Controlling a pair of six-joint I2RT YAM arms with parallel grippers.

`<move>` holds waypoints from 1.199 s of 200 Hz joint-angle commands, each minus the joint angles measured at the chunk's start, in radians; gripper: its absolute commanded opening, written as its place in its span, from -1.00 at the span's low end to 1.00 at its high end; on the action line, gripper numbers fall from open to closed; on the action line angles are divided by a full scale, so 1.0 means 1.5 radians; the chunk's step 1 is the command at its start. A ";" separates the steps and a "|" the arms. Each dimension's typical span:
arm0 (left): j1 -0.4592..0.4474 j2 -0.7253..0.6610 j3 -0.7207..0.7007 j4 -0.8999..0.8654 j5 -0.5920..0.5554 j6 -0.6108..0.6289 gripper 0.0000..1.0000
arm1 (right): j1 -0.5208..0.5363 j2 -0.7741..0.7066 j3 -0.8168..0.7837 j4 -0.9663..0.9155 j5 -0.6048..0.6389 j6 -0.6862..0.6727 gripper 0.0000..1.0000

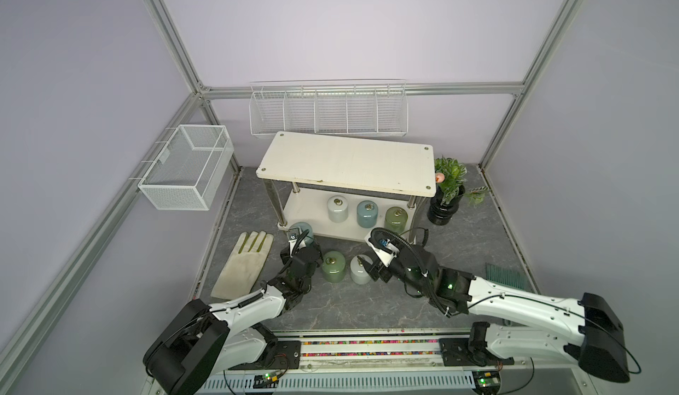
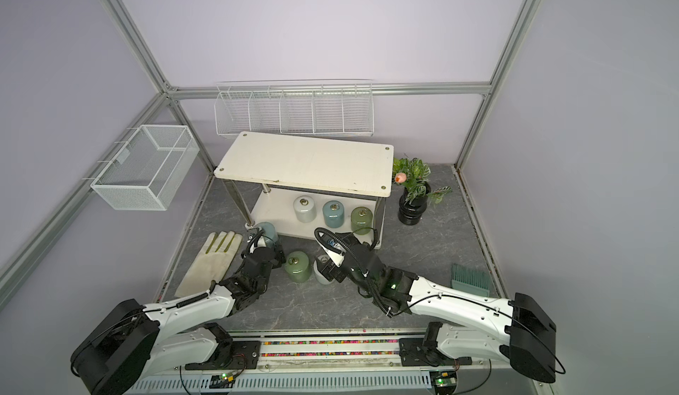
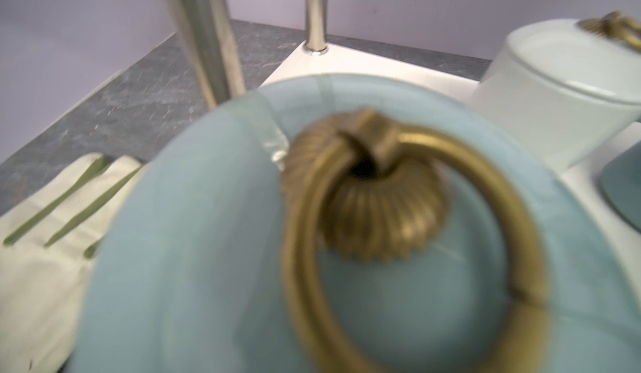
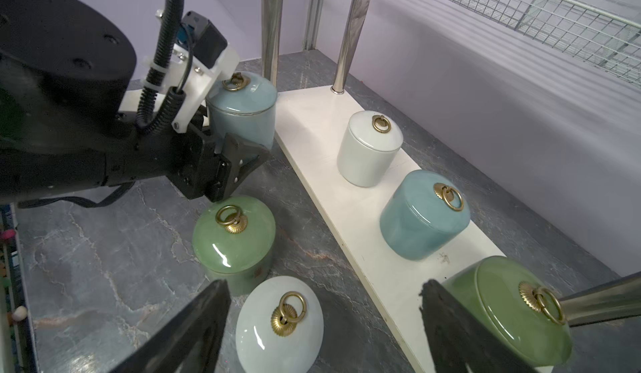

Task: Remove the tea canisters from the shelf
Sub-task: Place the tea canister at the center of the board.

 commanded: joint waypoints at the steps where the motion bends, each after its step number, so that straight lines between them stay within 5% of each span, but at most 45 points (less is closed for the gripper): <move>1: -0.001 -0.019 -0.020 0.017 -0.072 -0.077 0.61 | -0.001 -0.017 0.007 -0.013 -0.004 0.006 0.78; 96: -0.001 0.145 -0.006 0.059 -0.128 -0.162 0.66 | 0.001 -0.018 0.021 -0.028 -0.002 0.005 0.78; 181: 0.012 0.329 0.033 0.145 -0.094 -0.150 0.82 | 0.002 0.003 0.039 -0.039 0.009 -0.007 0.78; 240: 0.013 0.352 0.045 0.133 -0.075 -0.146 0.99 | 0.002 0.012 0.046 -0.040 0.009 -0.010 0.78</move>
